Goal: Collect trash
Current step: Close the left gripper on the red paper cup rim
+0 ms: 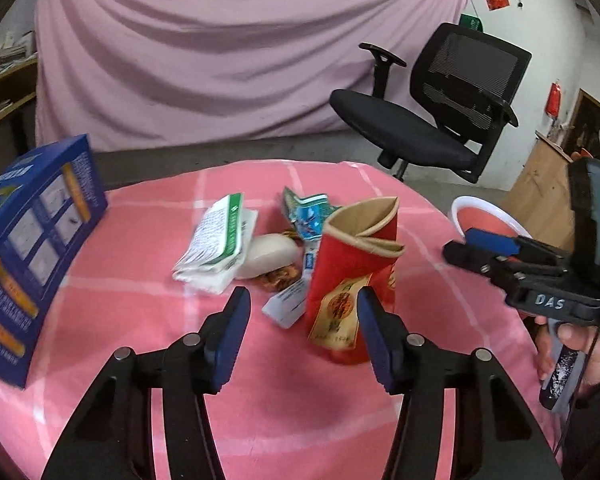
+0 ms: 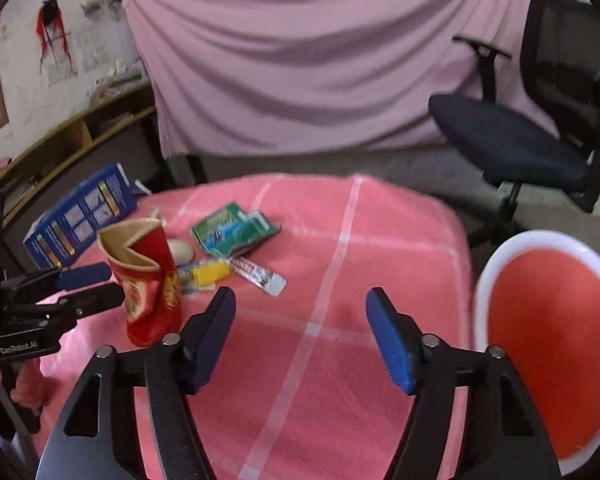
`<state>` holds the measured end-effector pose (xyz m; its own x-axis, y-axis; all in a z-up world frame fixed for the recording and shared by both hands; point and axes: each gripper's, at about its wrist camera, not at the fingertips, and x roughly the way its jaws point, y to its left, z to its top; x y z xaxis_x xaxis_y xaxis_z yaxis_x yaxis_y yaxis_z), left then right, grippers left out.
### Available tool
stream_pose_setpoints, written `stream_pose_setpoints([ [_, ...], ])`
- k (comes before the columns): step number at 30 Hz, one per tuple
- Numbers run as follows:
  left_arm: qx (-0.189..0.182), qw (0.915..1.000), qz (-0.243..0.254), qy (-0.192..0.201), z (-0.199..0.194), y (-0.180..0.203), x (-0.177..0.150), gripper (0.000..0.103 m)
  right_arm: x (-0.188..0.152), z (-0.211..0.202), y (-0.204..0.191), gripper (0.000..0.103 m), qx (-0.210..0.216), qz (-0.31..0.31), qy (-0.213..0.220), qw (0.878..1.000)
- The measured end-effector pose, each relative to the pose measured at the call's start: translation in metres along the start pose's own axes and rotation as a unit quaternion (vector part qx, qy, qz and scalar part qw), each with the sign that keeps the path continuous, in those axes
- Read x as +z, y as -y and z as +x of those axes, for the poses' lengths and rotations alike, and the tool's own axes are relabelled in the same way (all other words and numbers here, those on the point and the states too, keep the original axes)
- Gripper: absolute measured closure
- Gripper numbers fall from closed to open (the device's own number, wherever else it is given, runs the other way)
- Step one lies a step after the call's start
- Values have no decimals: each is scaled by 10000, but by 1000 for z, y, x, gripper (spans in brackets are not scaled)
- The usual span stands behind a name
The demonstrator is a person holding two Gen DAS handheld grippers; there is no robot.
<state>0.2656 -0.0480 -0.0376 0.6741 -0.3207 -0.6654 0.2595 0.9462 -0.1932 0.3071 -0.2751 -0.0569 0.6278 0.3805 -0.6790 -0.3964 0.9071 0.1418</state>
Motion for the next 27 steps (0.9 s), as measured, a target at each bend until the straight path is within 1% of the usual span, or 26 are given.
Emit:
stream_pose_setpoints([
  [2,-83,10000,24,-41,5,1,5,58,1,4,0,38,14,22,-86,10000],
  [4,-226,9996,48,-162,13,3,8,75,2,8,0,39,52,19,-162,9999],
  [5,-262,9994,50,-210,15,3,9,80,4,11,1,39,68,7,-208,9998],
  [7,-300,9993,72,-197,15,3,10,87,7,16,0,40,93,-39,-297,9995],
  [9,-344,9993,95,-145,11,3,10,91,10,23,-3,44,116,-134,-390,9991],
  [15,-292,9995,28,-117,5,2,6,96,19,41,-12,45,152,-431,-603,9971],
  [18,-130,9999,-95,-43,0,1,5,97,24,53,-18,47,109,-704,-690,9951],
  [20,-11,9997,-236,34,-5,-3,3,98,25,60,-21,51,162,-829,-773,9934],
  [24,205,9983,-521,156,-12,-11,0,98,22,65,-30,53,284,-1141,-889,9891],
  [26,304,9975,-612,195,-14,-14,-1,98,18,62,-33,63,267,-1297,-905,9871],
  [27,322,9973,-634,195,-15,-14,-2,98,17,62,-36,65,267,-1384,-920,9857],
])
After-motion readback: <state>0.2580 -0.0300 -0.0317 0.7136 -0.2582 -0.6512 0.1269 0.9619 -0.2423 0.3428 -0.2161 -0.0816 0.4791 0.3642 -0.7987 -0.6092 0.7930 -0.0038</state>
